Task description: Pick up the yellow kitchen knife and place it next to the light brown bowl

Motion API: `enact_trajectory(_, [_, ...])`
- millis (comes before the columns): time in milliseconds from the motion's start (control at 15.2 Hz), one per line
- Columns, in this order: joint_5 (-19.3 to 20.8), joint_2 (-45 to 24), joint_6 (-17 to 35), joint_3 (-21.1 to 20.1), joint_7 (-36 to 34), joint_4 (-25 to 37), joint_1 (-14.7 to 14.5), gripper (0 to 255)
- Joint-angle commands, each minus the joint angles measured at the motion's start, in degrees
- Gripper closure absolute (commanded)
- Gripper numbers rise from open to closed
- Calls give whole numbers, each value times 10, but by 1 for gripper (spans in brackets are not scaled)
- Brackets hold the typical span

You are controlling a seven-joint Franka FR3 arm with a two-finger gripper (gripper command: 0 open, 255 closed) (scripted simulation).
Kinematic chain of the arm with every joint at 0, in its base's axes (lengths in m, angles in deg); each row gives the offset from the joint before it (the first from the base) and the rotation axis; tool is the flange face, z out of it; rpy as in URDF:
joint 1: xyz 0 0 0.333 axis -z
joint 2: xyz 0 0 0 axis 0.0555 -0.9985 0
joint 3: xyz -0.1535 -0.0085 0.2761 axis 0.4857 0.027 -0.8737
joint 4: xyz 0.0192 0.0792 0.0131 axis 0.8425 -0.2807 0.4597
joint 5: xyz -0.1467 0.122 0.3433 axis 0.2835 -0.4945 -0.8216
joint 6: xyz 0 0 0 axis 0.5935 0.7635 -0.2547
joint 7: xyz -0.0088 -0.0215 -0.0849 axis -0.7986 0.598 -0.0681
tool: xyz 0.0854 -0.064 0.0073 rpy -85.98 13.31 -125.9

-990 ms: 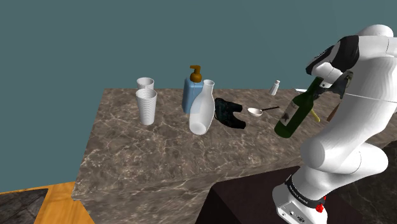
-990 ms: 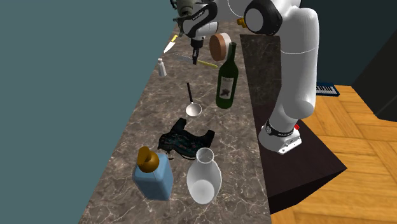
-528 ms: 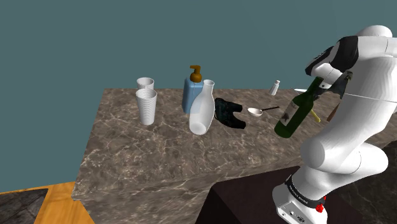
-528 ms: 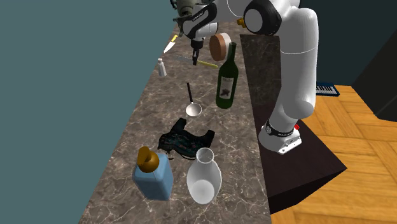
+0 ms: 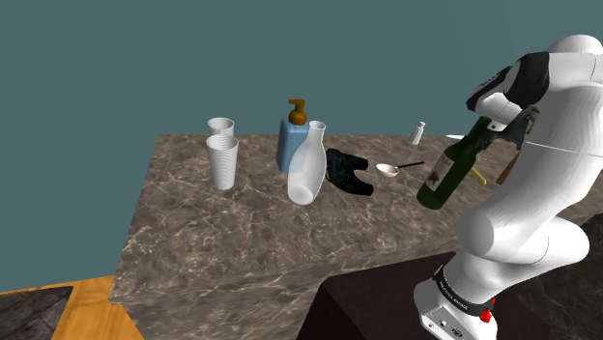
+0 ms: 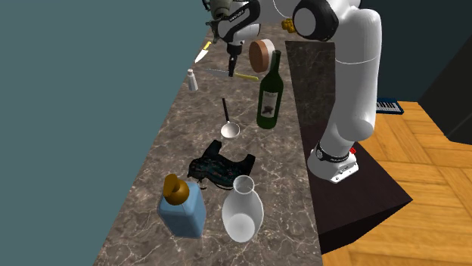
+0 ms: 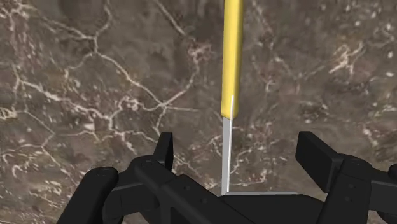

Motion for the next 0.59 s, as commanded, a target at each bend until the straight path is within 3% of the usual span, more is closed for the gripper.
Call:
enact_trajectory(0, [16, 20, -26, 8, -9, 9, -4, 0])
enact_trajectory(528, [23, 29, -37, 11, -14, 14, -6, 0])
